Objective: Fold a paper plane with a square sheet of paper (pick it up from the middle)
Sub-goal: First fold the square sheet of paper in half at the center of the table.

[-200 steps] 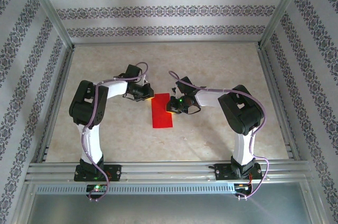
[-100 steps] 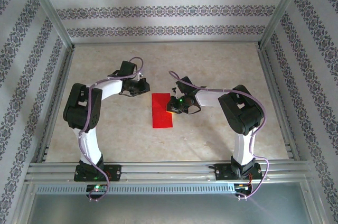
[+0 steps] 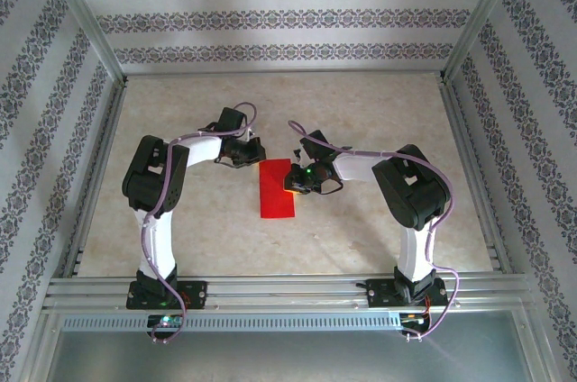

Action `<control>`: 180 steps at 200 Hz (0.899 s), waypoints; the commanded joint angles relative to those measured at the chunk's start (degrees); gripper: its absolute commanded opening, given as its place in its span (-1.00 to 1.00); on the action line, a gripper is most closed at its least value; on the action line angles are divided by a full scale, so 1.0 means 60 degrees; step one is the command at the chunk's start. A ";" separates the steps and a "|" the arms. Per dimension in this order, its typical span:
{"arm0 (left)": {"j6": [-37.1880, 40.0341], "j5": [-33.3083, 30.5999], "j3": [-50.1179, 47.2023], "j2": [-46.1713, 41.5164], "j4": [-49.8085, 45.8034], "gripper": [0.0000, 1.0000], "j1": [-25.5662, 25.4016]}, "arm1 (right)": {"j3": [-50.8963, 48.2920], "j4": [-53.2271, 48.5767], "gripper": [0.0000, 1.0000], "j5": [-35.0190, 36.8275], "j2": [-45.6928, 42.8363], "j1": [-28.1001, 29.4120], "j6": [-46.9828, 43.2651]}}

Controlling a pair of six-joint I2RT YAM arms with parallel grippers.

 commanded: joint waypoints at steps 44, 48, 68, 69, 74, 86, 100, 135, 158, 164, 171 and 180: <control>0.0577 -0.1571 0.0330 -0.0592 -0.1192 -0.86 0.0544 | -0.0760 -0.2702 -0.76 0.2566 0.0581 -0.0500 -0.1001; 0.0579 -0.1490 0.0367 -0.0690 -0.1204 -0.85 0.0534 | -0.0738 -0.2702 -0.76 0.2544 0.0533 -0.0533 -0.1043; 0.0229 -0.0765 0.0280 -0.1123 -0.0982 -0.83 0.0467 | -0.0615 -0.2658 -0.75 0.2225 0.0272 -0.0671 -0.1252; 0.0202 -0.0745 0.0268 -0.1141 -0.0947 -0.83 0.0469 | -0.0613 -0.2658 -0.75 0.2206 0.0252 -0.0676 -0.1237; 0.0080 -0.0564 0.0173 -0.1258 -0.0818 -0.83 0.0417 | -0.0608 -0.2645 -0.75 0.2097 0.0139 -0.0694 -0.1205; -0.0160 -0.0275 -0.0064 -0.1540 -0.0629 -0.83 0.0290 | -0.0653 -0.2426 -0.75 0.1712 -0.0236 -0.0723 -0.0984; -0.0508 -0.0091 -0.0472 -0.1832 -0.0341 -0.83 0.0059 | -0.0810 -0.1966 -0.74 0.1148 -0.0732 -0.0710 -0.0580; -0.1399 0.0274 -0.1503 -0.2469 0.0348 -0.82 -0.0684 | -0.0977 -0.0543 -0.70 0.0519 -0.2038 -0.0739 0.0150; -0.2117 0.0409 -0.2252 -0.2897 0.0934 -0.83 -0.1252 | -0.0889 0.0178 -0.68 0.0255 -0.2185 -0.0683 0.0122; -0.2314 0.0431 -0.2454 -0.2990 0.1167 -0.83 -0.1384 | -0.0777 0.0199 -0.68 0.0163 -0.2044 -0.0643 0.0061; -0.2609 0.0446 -0.2709 -0.3067 0.1469 -0.83 -0.1537 | -0.0632 0.0180 -0.69 0.0077 -0.1820 -0.0574 0.0013; -0.2928 0.0496 -0.2974 -0.3121 0.1885 -0.84 -0.1723 | -0.0457 0.0193 -0.70 0.0021 -0.1519 -0.0510 -0.0048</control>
